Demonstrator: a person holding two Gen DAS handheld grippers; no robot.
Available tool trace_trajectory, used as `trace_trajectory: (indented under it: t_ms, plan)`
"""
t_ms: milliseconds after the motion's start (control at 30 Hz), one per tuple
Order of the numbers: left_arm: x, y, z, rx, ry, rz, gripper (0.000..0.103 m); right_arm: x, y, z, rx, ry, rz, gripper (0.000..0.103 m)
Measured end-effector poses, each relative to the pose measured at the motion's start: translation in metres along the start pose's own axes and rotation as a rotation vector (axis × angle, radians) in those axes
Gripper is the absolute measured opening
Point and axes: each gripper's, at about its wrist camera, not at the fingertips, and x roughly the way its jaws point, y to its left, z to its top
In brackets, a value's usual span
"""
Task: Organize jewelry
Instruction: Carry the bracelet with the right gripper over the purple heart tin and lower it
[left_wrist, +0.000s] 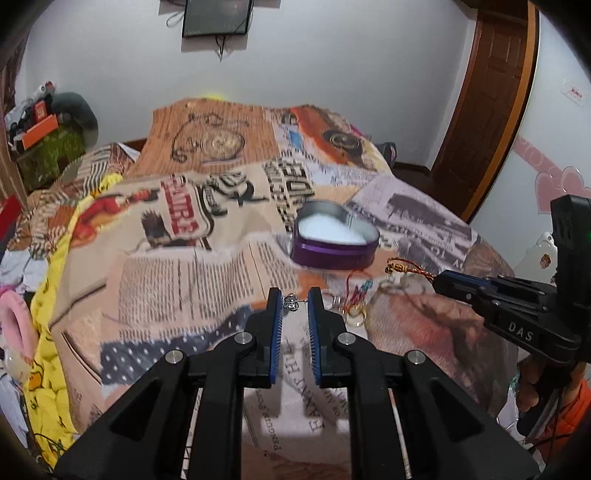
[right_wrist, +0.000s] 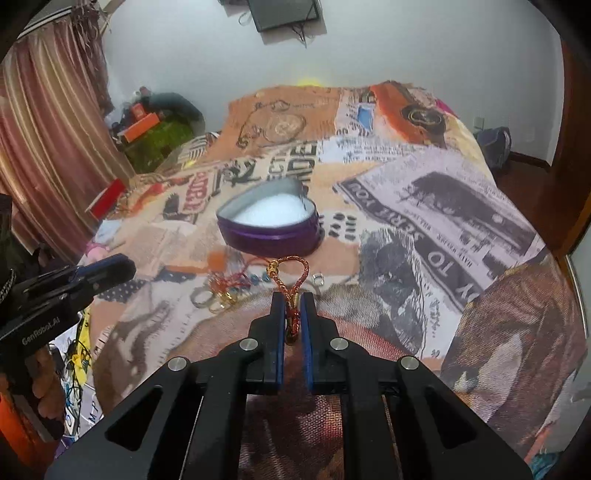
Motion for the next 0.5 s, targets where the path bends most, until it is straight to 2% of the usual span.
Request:
trace_trajectory:
  t_ms: [500]
  plan:
    - [-0.013, -0.011, 0.043, 0.039, -0.112, -0.008, 0.013, -0.018, 0.007, 0.033, -0.001, -0.113, 0.020, 0.007]
